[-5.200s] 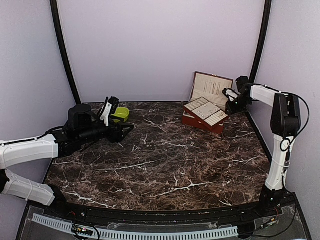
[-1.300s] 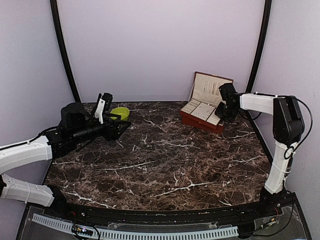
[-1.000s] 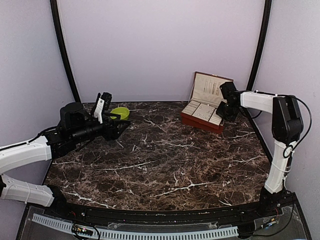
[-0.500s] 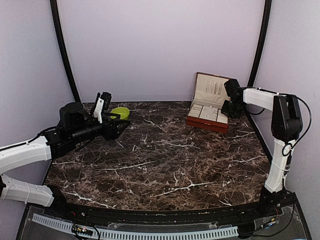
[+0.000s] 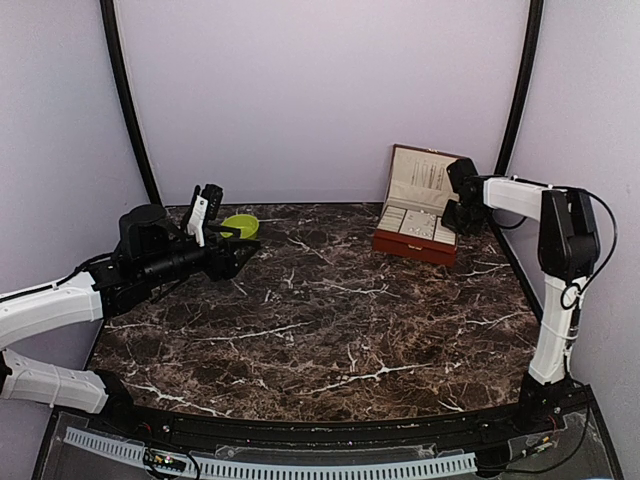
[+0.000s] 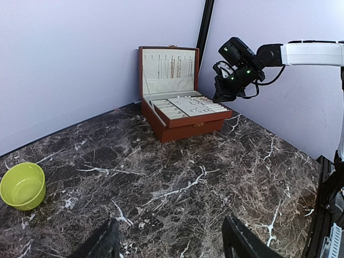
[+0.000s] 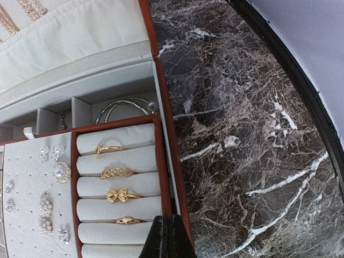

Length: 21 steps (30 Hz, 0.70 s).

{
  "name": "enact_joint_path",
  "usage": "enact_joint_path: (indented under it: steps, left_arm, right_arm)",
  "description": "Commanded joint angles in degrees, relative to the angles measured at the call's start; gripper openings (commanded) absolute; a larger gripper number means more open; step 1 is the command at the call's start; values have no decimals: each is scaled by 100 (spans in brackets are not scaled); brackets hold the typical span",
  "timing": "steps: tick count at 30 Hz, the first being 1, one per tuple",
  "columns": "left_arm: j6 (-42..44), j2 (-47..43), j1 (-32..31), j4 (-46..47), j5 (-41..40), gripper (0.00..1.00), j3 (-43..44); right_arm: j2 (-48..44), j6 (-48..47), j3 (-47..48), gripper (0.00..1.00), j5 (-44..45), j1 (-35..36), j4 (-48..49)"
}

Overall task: Organize the mixed jewelry
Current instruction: Adjust the compartment layer in the jewelry box.

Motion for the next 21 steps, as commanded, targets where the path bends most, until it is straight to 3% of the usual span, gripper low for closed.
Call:
enact_joint_path:
  steps: [1,21]
  left_arm:
    - [-1,-114,26,1,-46,67,48]
    - [28,-88,28,2,-66,67,38]
  right_arm:
    - [146,-48,332,0,385,-146,373]
    - [556,-503,586,0,292,-193,832]
